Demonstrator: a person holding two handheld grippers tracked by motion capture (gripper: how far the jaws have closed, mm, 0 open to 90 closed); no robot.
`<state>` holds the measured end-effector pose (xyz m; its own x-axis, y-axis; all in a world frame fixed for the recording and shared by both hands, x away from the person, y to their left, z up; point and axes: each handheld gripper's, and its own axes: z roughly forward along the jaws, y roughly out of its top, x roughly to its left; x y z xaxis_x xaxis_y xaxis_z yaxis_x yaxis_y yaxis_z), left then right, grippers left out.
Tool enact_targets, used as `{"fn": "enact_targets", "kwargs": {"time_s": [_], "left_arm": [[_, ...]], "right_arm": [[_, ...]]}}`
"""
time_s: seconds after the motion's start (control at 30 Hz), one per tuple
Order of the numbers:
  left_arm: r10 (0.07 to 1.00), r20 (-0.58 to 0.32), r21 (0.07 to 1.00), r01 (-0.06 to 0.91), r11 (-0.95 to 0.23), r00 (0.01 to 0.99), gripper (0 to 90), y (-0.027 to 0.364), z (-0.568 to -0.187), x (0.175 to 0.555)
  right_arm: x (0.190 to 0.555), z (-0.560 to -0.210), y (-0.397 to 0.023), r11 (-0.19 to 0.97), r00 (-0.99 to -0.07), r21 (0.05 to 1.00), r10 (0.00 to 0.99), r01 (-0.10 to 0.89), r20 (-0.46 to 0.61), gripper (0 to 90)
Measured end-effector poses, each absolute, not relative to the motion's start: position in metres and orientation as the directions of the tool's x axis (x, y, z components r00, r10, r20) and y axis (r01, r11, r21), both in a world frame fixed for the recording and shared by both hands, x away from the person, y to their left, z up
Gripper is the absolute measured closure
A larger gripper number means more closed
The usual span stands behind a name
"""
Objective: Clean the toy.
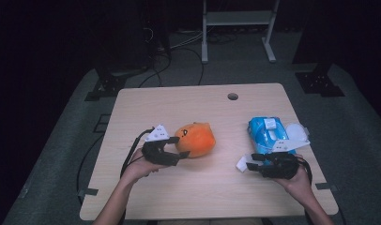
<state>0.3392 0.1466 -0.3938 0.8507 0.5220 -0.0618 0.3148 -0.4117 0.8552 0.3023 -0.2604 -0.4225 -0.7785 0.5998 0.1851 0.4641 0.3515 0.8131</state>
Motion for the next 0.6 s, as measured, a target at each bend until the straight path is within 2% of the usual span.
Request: {"fn": "enact_targets", "kwargs": {"time_s": [0.6], "left_arm": [[0.532, -0.075, 0.845, 0.337, -0.416, 0.844, 27.6, 0.159, -0.410, 0.326]], "right_arm": [[0.302, -0.424, -0.261, 0.353, -0.777, 0.810, 0.600, 0.469, 0.189, 48.9]]}}
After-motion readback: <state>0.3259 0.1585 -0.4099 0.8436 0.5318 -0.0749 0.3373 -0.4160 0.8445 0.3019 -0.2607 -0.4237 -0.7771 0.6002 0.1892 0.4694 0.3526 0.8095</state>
